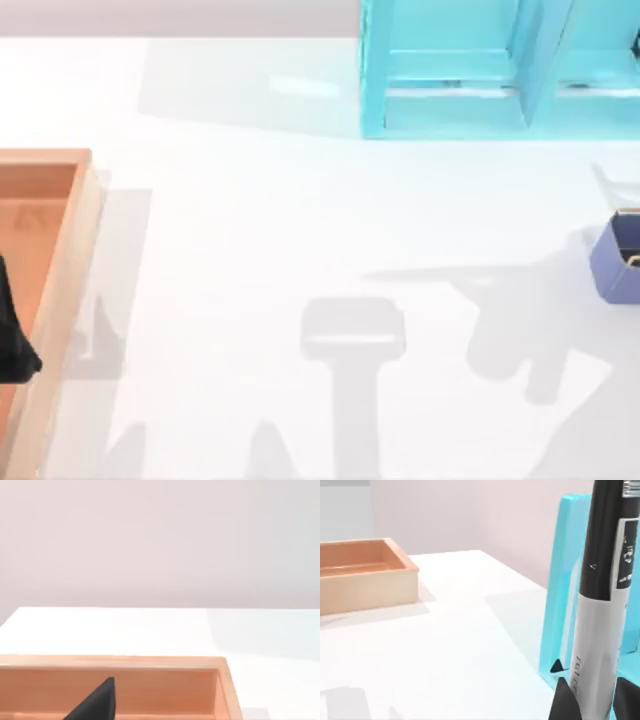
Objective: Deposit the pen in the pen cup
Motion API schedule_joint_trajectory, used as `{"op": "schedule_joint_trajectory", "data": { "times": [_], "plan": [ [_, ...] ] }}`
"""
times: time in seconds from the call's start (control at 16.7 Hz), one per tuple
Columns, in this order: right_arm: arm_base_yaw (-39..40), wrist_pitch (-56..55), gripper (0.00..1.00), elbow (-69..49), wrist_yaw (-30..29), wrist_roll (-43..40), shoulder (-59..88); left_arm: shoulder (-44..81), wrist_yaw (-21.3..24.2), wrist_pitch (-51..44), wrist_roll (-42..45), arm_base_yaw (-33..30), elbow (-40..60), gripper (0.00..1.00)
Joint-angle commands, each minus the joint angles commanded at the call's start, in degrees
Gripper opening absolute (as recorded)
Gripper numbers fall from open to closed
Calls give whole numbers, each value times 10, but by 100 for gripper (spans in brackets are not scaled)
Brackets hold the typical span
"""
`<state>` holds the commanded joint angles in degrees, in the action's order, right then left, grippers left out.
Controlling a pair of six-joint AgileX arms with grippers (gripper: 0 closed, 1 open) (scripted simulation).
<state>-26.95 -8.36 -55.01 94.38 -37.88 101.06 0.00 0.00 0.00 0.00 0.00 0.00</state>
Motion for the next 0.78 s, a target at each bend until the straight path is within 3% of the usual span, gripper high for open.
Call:
{"op": "schedule_joint_trajectory", "data": {
  "times": [0.66, 0.78],
  "plan": [
    [0, 0, 98, 0, 0, 0, 0, 0, 0, 0, 0, 0, 0, 100],
    [0, 0, 100, 0, 0, 0, 0, 0, 0, 0, 0, 0, 0, 100]
  ]
}}
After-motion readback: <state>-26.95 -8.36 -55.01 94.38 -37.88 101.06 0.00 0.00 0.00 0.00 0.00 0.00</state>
